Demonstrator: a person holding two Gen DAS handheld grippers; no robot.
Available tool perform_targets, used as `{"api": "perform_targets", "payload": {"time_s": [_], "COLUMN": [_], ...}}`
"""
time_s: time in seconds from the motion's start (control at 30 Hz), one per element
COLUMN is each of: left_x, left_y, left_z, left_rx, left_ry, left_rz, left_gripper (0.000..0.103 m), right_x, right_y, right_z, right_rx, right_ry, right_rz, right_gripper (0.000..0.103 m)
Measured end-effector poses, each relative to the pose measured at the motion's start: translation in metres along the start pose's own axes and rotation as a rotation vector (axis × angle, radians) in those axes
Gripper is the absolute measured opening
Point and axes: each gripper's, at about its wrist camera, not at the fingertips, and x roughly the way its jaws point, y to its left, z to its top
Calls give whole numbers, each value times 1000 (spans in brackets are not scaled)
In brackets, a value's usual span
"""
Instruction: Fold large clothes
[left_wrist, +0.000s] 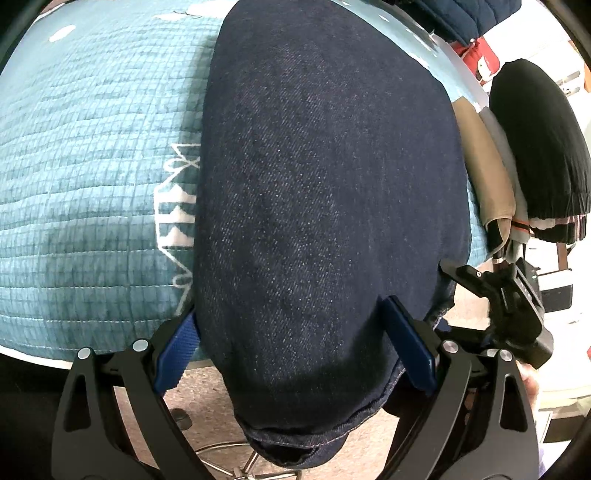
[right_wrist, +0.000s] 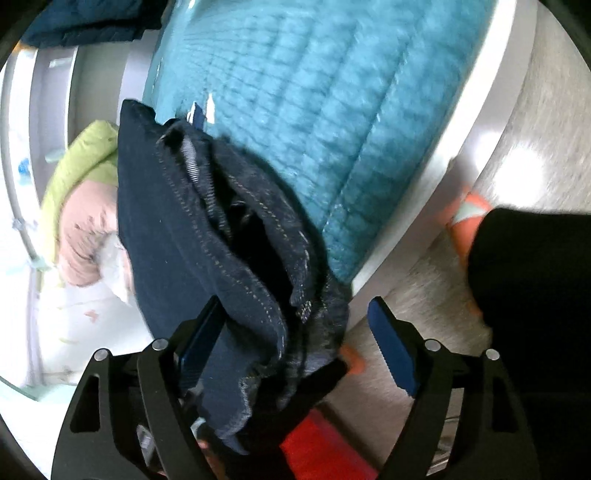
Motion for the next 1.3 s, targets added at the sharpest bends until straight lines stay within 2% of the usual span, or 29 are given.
{"api": "perform_targets", "payload": {"time_s": [0.07,0.23,0.33,0.4,0.43,0.47,0.53,0.6,0.67,0.73,0.77,0.93,1.0,1.17,1.3], "left_x": [0,0,-1,-1,-1,-1,-2,-1,-1,0,0,-12,-25,-56,-70], "left_y": [0,0,1,2,2,2,3,3,1,1,0,1,-1,-13,-36], "left_z": [0,-1,-1,-1,-2,-2,-3,-4,-4,-4,-4,0,4,30,66], "left_rx": [-4,-11,-14,-19,-19,-19,-25,-27,-23,-27,-28,-63,-50,12,120], "left_ry": [2,2,7,17,20,22,25,27,28,31,36,54,30,-32,-62], "left_rz": [-2,-2,-6,-13,-15,-18,-24,-24,-20,-22,-25,-79,-89,-101,-70], "left_gripper": [93,93,93,93,93,93,93,93,93,93,93,93,93,93,93], "right_x": [8,18,11,8,7,5,8,15,22,23,20,-6,-20,-56,-89], "right_y": [-3,5,11,19,21,24,29,28,16,18,22,50,59,66,62], "right_z": [-1,-8,-12,-22,-23,-25,-27,-24,-22,-23,-24,-35,-35,-21,5], "right_rx": [39,-15,-37,-47,-55,-56,-64,-65,13,-4,-38,-161,-194,-247,-283], "right_ry": [33,64,52,47,44,49,47,43,39,30,18,-31,-41,-49,-104], "right_rz": [65,35,2,-9,2,34,54,35,84,70,54,49,62,-22,-167], "right_gripper": [76,73,62,49,41,39,40,41,42,34,22,12,10,8,8]}}
